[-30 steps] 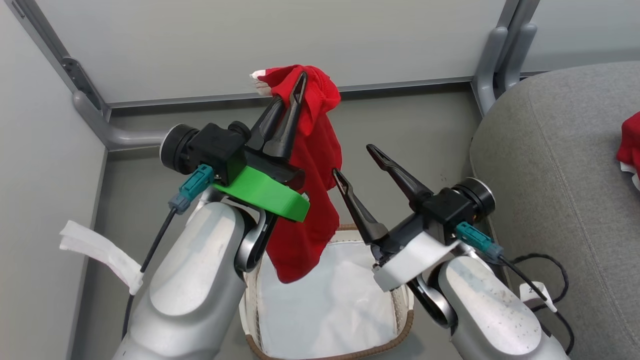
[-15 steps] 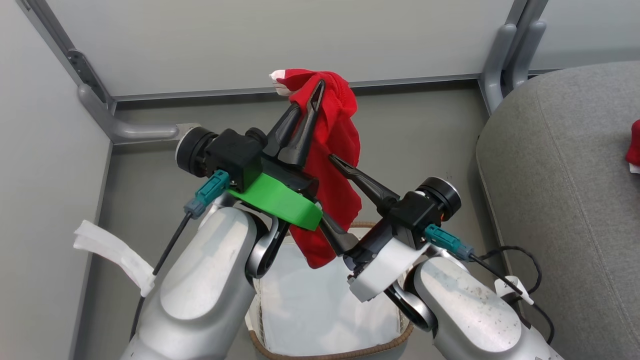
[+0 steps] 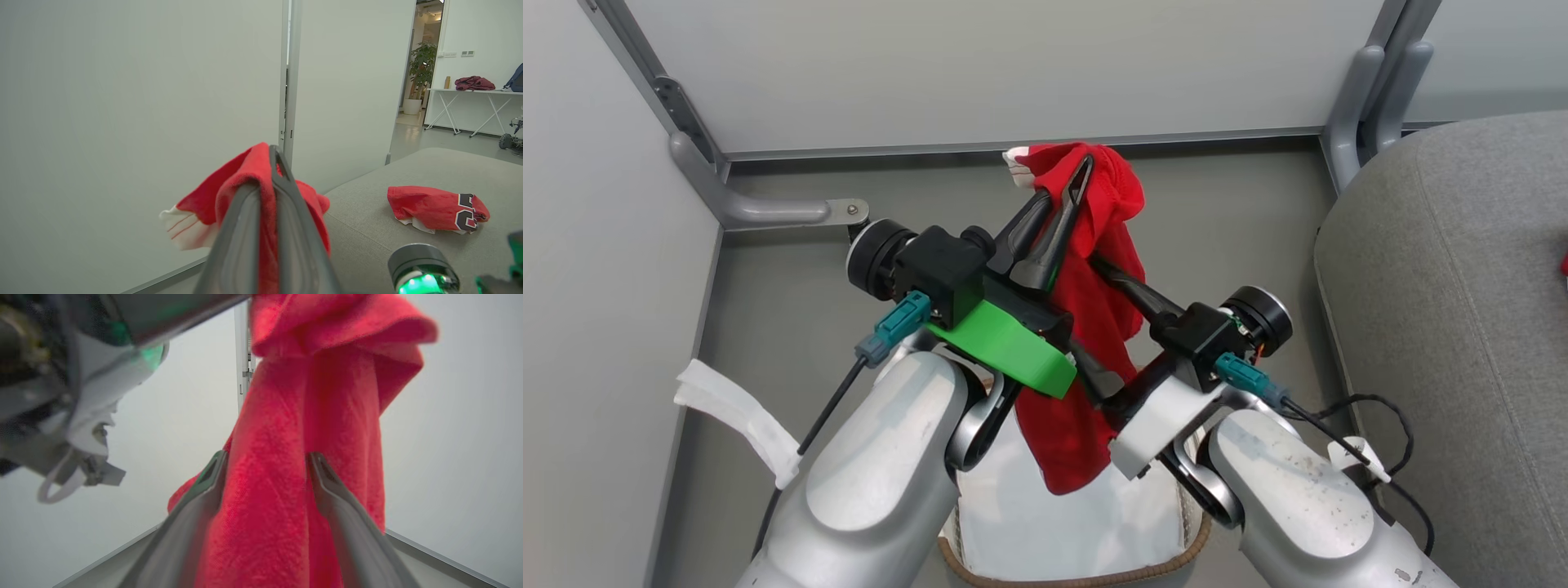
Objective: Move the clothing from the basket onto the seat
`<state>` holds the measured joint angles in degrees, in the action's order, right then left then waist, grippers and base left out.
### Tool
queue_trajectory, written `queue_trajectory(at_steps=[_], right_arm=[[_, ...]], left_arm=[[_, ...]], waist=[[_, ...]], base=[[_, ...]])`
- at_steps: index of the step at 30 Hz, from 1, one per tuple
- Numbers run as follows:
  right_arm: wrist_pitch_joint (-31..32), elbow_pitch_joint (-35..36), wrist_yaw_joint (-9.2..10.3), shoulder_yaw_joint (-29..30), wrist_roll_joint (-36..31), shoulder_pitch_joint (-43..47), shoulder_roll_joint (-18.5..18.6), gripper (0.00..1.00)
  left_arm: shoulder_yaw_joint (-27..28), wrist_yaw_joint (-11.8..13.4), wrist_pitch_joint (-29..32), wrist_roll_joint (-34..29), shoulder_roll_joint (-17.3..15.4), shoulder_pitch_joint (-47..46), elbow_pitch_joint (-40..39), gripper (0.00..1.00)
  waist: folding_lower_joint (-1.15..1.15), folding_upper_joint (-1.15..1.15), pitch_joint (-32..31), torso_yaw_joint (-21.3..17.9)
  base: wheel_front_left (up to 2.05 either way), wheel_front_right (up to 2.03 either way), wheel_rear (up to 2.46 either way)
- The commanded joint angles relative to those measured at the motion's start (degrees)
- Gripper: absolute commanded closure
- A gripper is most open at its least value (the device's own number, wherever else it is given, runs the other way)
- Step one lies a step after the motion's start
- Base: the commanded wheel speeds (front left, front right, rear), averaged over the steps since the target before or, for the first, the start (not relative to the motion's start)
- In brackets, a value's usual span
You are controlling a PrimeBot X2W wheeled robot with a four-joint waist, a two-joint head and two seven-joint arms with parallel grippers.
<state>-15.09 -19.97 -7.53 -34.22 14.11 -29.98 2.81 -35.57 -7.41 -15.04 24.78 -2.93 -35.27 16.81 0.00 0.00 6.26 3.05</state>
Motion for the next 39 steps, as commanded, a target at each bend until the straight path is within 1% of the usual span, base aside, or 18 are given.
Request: queue_trajectory(at_steps=[1,5,11,12,13,14,15,19,24,29,30,31,32,36,39], right_arm=[[-0.10,-1.15,0.08,-0.61,0.38,-0.70,0.23,0.00],[-0.10,-4.38,0.08,-1.66,1.43,-1.34,0.25,0.00],[-0.10,-10.52,0.08,-2.30,0.94,-3.22,0.23,0.00],[-0.10,-11.13,0.08,-2.43,1.17,-3.34,0.23,0.08],[-0.10,-12.35,0.08,-2.32,1.67,-3.69,0.25,0.57],[-0.10,-12.80,0.08,-2.16,1.85,-4.15,0.24,0.66],[-0.10,-13.51,0.08,-2.08,2.15,-4.62,0.21,1.00],[-0.10,-15.10,0.08,-1.33,2.87,-5.34,0.26,1.00],[-0.10,-15.45,0.08,0.50,2.90,-5.50,0.25,1.00],[-0.10,-13.55,0.08,3.92,2.32,-4.17,0.23,1.00],[-0.10,-12.82,0.08,4.82,2.17,-3.73,0.23,1.00],[-0.10,-11.94,0.08,5.96,1.58,-3.17,0.25,1.00],[-0.10,-11.27,0.08,6.66,1.28,-2.76,0.24,1.00],[-0.10,-7.74,0.08,10.48,0.52,-1.00,0.24,1.00],[-0.10,-4.84,0.08,12.84,0.17,0.21,0.23,1.00]], left_arm=[[-0.31,-0.13,-0.20,0.38,-0.02,-0.20,-0.28,1.00],[-1.14,-0.13,-0.20,1.10,-0.02,-0.67,-0.80,1.00],[-2.34,-0.12,-0.20,2.13,-0.02,-0.83,-1.19,1.00],[-2.39,-0.12,-0.20,2.14,-0.02,-0.82,-1.18,1.00],[-2.49,-0.12,-0.20,2.22,-0.02,-0.88,-1.12,1.00],[-2.53,-0.12,-0.20,2.39,-0.02,-0.93,-1.13,1.00],[-2.54,-0.12,-0.20,2.45,-0.02,-1.01,-1.16,1.00],[-2.25,0.05,-0.20,2.81,-0.01,-0.98,-1.14,1.00],[-1.57,0.09,-0.20,2.60,-0.01,-0.84,-0.90,1.00],[-0.57,0.19,-0.18,2.00,-0.03,-0.37,0.05,1.00],[-0.35,0.20,-0.16,1.84,-0.02,-0.37,0.19,0.75],[-0.23,0.33,-0.12,1.42,-0.03,-0.27,0.78,0.17],[-0.07,0.35,-0.13,1.11,-0.02,-0.23,0.98,0.00],[1.32,0.63,-0.13,-0.68,-0.04,0.37,1.88,0.00],[2.09,0.44,-0.14,-2.12,-0.25,1.06,3.36,0.00]], waist=[[0.00,0.00,-0.01,0.14],[0.00,0.00,0.03,0.58],[0.00,0.00,0.00,1.50],[0.00,0.00,0.00,1.61],[0.00,0.00,0.01,1.82],[0.00,0.00,0.05,1.97],[0.00,0.00,0.11,2.12],[0.00,0.00,0.34,2.42],[0.00,0.00,0.78,2.18],[0.00,0.00,1.22,1.21],[0.00,0.00,1.30,0.98],[0.00,0.00,1.38,0.70],[0.00,0.00,1.52,0.37],[0.00,0.00,2.17,-1.29],[0.00,0.00,2.85,-3.30]], base=[[0.00,0.00,0.00],[0.00,0.00,0.00],[0.00,0.00,0.00],[0.00,0.00,0.00],[0.00,0.00,0.00],[0.00,0.00,0.00],[0.00,0.00,0.00],[0.00,0.00,0.00],[0.00,0.00,0.00],[0.00,0.00,0.00],[0.00,0.00,0.00],[0.00,0.00,0.00],[0.00,0.00,0.00],[0.00,0.00,0.00],[0.00,0.00,0.00]])
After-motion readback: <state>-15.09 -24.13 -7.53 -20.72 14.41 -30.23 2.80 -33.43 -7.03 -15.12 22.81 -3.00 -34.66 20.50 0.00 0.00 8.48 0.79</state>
